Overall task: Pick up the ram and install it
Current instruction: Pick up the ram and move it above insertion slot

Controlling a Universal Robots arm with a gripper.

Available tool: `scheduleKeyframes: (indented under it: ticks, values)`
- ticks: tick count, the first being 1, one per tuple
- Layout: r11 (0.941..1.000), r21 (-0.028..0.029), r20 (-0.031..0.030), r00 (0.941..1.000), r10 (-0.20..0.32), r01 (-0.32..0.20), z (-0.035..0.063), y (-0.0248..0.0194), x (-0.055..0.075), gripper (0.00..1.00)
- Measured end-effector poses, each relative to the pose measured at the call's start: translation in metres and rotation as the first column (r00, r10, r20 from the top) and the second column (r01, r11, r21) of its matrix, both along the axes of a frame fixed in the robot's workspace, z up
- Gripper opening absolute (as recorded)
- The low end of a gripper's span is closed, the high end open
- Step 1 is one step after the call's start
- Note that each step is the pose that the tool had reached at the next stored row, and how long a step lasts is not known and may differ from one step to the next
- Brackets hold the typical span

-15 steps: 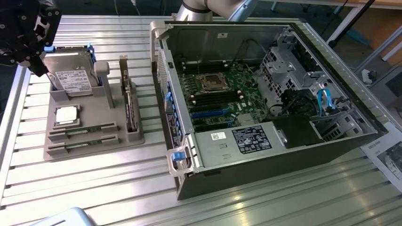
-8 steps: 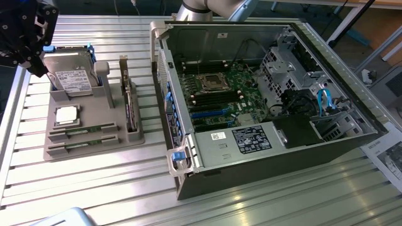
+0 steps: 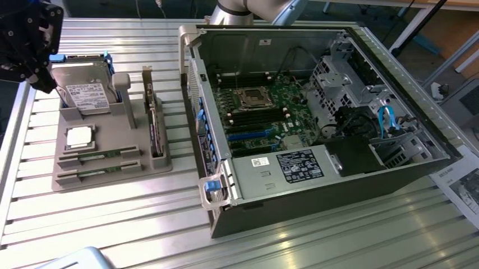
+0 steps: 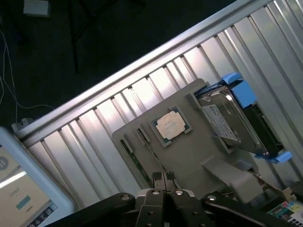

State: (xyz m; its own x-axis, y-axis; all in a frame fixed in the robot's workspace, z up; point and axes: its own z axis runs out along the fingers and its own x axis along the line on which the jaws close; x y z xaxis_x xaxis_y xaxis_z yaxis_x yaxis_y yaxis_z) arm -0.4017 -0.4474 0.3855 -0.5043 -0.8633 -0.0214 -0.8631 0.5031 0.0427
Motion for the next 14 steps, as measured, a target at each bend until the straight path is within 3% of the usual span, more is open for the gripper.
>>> scheduleKeyframes:
  ticks: [3, 7, 14]
  values:
    - [0.9987, -0.0012, -0.0001, 0.9987, 0.051, -0.051, -0.0005, 0.0000, 0.0000, 0.10]
    - [0.9923, -0.0030, -0.0004, 0.9923, 0.124, -0.124, -0.0013, 0.0000, 0.0000, 0.10]
    - [0.9683, -0.0056, -0.0009, 0.9683, 0.250, -0.250, -0.0027, 0.0000, 0.0000, 0.10]
